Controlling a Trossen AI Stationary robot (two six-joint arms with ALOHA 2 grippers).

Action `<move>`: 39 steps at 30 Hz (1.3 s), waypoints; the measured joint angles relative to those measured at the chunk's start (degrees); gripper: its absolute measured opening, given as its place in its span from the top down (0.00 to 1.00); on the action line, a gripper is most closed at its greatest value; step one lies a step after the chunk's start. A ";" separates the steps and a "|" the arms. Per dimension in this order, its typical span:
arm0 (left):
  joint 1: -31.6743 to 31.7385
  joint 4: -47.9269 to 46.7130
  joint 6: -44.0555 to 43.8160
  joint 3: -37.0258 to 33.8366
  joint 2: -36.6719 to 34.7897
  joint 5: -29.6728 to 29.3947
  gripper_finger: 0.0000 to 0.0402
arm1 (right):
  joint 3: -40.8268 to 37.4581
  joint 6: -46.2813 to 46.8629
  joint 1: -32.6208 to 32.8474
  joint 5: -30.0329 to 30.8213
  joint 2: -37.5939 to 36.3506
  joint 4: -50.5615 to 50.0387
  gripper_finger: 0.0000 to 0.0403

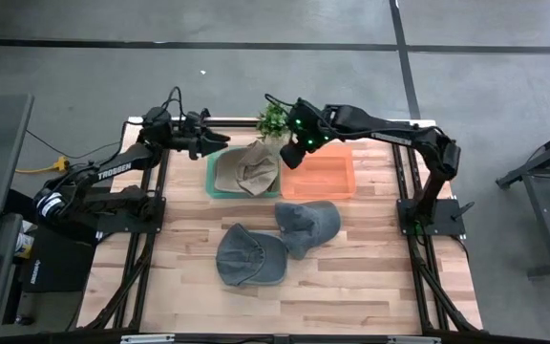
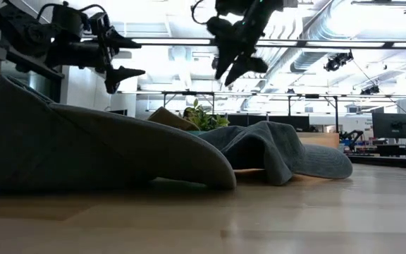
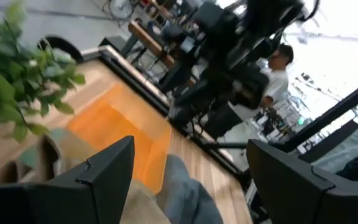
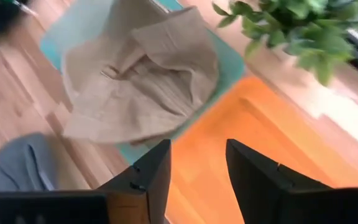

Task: Pick & Place hat
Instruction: Put the left blue cap into the orange bin

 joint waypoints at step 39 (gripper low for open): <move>-30.96 -42.50 -0.29 0.00 -16.99 -27.71 1.00 | -38.36 18.51 18.66 10.63 -29.90 11.68 0.99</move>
